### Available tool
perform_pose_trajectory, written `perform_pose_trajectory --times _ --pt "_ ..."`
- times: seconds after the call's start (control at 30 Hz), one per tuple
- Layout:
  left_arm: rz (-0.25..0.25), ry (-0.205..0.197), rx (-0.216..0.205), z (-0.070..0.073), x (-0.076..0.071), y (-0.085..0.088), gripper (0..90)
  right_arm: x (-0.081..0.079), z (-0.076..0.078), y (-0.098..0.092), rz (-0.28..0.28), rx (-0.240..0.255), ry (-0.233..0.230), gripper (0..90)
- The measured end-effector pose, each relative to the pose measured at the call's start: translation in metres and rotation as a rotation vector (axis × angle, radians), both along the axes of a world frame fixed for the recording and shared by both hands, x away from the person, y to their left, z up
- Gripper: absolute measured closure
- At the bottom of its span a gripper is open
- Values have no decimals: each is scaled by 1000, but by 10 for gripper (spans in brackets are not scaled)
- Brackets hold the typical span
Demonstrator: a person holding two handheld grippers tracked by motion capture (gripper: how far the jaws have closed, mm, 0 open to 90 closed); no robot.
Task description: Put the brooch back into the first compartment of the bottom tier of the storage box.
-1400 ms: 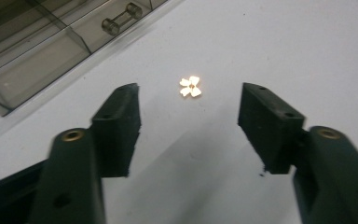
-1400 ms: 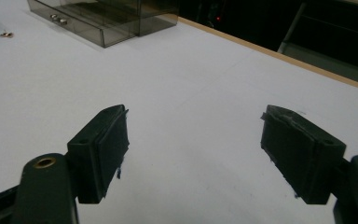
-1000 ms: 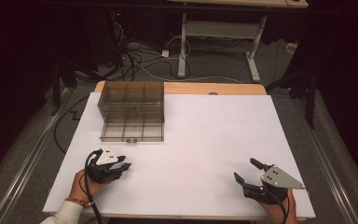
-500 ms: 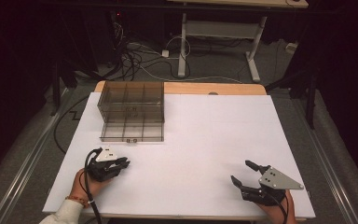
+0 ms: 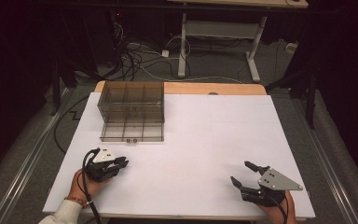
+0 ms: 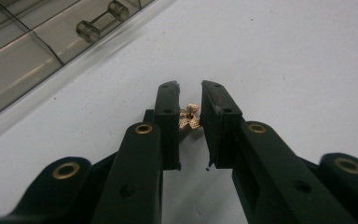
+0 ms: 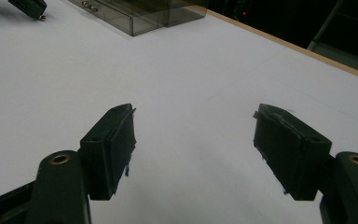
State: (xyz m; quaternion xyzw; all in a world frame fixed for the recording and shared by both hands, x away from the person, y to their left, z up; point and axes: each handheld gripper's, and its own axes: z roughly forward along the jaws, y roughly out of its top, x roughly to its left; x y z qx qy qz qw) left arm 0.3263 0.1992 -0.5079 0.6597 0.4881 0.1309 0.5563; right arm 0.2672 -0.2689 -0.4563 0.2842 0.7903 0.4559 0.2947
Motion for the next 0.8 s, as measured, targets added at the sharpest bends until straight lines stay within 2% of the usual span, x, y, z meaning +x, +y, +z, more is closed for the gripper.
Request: perform_pose_trajectory --times 0.2,0.27,0.53,0.8 --pt "14 -25 -2 3 -1 4 758 0 0 0 -3 1 0 295" --pt "20 -35 13 4 -1 4 758 0 0 0 -4 2 -2 295" --pt "29 -66 23 8 -3 6 758 0 0 0 -16 -11 -5 295" --pt "46 -89 9 16 -4 10 759 0 0 0 -27 -17 -8 295"
